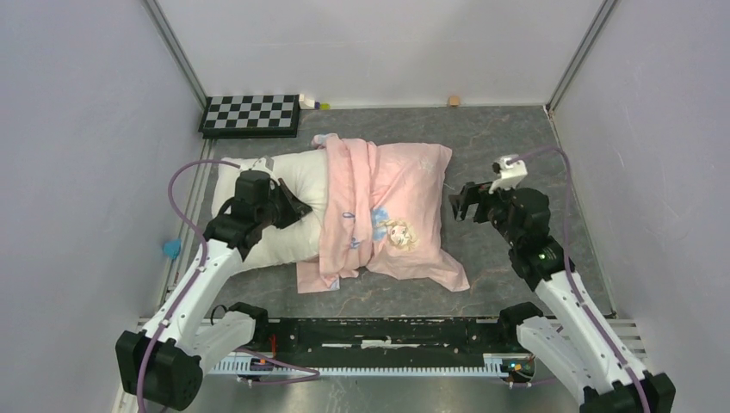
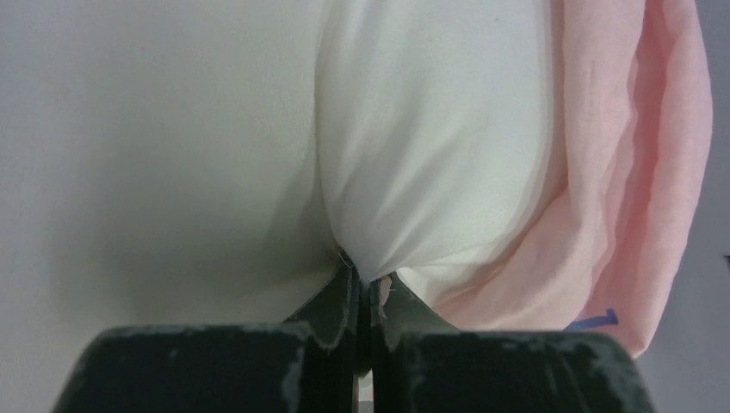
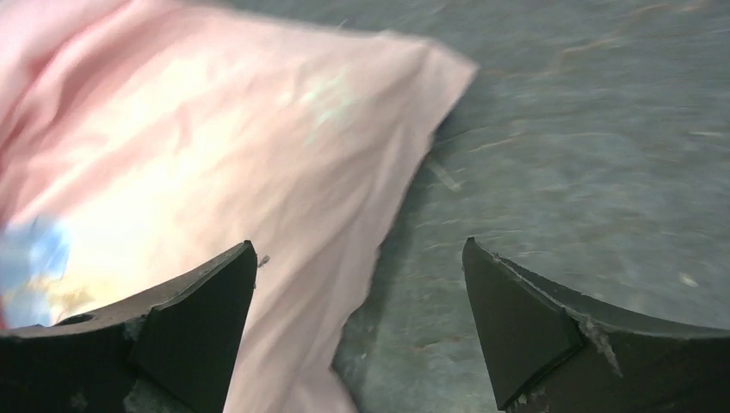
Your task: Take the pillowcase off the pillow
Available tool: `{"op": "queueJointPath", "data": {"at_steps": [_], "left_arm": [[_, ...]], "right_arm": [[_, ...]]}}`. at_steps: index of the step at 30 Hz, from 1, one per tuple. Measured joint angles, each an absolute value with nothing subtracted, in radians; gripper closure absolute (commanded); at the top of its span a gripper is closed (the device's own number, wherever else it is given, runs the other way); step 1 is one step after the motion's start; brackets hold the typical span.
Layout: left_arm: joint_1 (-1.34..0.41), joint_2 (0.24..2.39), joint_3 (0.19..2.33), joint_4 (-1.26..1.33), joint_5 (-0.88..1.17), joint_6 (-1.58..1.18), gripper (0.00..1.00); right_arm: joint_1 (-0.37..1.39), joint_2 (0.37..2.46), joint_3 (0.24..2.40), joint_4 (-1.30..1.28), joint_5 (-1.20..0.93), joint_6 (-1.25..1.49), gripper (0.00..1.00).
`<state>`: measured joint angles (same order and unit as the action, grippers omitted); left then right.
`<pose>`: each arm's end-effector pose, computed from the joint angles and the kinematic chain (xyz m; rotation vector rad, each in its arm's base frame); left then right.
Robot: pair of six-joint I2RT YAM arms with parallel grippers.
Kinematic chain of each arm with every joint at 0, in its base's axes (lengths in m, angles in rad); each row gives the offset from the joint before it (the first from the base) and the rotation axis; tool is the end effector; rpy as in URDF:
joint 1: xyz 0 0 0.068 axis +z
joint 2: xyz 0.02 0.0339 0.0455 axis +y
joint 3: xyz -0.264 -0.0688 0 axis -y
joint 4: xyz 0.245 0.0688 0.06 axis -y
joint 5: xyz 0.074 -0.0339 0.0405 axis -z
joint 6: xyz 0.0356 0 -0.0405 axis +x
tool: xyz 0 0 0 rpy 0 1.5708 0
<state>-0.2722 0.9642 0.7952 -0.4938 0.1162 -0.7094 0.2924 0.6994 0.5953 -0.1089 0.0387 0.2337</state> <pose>0.1986 -0.0597 0.2810 -0.4372 2.2704 -0.6501 0.1680 0.0491 0.2945 -0.0247 1.7964 0.3433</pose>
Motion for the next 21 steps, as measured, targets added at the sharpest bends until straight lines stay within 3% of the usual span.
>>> {"op": "queueJointPath", "data": {"at_steps": [6, 21], "left_arm": [[-0.273, 0.978, 0.795, -0.468, 0.162, -0.709, 0.98], [-0.273, 0.979, 0.783, -0.442, 0.155, -0.711, 0.98]], "right_arm": [[0.294, 0.830, 0.616, -0.184, -0.181, 0.191, 0.02], [0.294, 0.690, 0.427, -0.325, -0.369, 0.170, 0.02]]}}
